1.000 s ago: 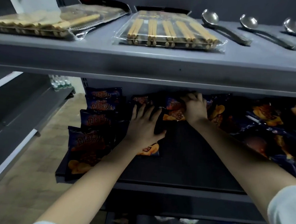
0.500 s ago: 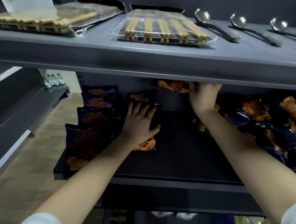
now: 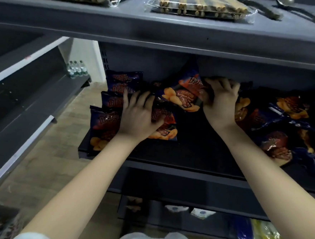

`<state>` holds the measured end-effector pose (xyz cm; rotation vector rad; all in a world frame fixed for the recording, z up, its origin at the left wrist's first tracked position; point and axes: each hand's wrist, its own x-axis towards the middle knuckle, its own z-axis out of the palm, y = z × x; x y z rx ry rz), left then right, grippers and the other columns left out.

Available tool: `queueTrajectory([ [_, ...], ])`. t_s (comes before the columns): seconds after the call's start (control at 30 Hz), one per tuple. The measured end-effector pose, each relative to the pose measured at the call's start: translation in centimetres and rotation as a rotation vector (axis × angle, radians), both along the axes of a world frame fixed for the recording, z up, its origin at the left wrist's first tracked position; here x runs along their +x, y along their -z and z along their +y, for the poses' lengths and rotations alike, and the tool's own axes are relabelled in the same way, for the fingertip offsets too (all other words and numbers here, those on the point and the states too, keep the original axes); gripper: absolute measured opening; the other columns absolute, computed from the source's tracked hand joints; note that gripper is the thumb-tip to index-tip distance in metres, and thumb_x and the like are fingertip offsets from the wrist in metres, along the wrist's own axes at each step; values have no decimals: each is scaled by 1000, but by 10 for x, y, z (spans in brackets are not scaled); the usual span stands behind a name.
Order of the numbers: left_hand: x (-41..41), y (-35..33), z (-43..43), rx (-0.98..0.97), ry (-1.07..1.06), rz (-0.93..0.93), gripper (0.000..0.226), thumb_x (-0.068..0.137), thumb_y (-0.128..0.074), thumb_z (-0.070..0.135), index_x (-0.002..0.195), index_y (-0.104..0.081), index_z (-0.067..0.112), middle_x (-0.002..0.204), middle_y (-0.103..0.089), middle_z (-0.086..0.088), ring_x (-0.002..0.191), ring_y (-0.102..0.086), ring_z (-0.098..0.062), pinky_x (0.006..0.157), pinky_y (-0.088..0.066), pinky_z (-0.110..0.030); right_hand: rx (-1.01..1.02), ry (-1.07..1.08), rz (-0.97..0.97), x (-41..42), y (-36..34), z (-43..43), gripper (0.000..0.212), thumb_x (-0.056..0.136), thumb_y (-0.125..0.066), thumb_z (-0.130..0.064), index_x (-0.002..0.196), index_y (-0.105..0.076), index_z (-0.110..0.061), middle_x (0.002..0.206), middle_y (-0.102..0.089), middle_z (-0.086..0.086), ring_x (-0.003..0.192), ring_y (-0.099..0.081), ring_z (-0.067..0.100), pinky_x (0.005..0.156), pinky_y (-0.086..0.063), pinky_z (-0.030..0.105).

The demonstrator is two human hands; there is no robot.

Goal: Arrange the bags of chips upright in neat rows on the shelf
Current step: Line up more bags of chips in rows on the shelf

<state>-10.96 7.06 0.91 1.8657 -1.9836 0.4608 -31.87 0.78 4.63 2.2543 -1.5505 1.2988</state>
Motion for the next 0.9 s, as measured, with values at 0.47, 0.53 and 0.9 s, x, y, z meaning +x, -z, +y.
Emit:
queueTrajectory([
  [0.47,-10,-31,59,97,83,1144,58,81,-69,38,132,-49,20,111,-55,19,108,-53,-3,76,-36,3,156,-441,10,25,8,67,25,84,-66,-17,110,-67,-16,127,-47,8,125,-29,28,105,-26,31],
  [0.53,-10,-30,55,139,115,1316,33,80,-72,33,110,-63,23,98,-63,15,99,-61,-9,76,-44,-7,267,-470,-51,23,4,75,28,84,-68,-18,112,-65,-22,140,-32,1,133,-25,22,108,-25,23],
  [0.9,7,2,75,326,200,1554,10,82,-69,28,90,-63,32,91,-67,10,89,-64,-7,73,-50,-18,764,-489,-1008,33,39,107,80,67,-79,-7,134,-39,-26,127,-55,0,120,-55,19,101,-45,48],
])
